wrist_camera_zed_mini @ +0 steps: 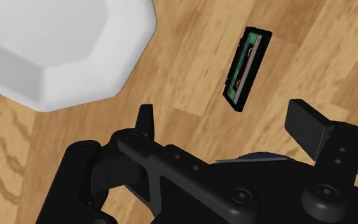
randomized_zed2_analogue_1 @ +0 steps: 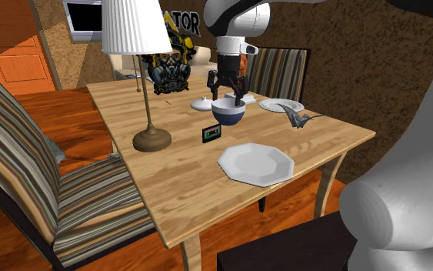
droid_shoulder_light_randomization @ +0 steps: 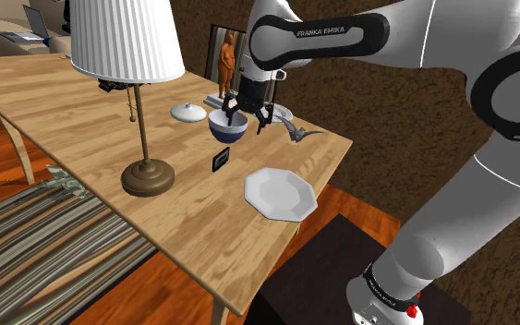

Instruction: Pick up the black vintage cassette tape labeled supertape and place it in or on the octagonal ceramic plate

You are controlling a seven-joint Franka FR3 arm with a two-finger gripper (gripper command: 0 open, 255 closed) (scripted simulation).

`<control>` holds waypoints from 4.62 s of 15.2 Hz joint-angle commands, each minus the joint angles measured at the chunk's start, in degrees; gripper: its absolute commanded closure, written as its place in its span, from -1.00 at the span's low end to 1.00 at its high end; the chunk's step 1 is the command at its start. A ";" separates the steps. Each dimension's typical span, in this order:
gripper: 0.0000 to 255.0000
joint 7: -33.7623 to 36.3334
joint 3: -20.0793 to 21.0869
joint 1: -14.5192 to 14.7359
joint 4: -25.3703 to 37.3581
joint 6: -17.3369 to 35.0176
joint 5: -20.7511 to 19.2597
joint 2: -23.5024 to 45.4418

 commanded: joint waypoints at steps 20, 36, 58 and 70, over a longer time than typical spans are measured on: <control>-1.00 17.18 -1.51 0.90 8.23 6.22 -3.48 17.21; -1.00 48.65 -3.24 18.92 5.16 1.55 -39.50 15.95; 1.00 72.32 -9.05 38.62 10.43 -22.75 -71.36 33.01; -1.00 52.97 -4.53 21.14 2.62 0.82 -47.35 16.20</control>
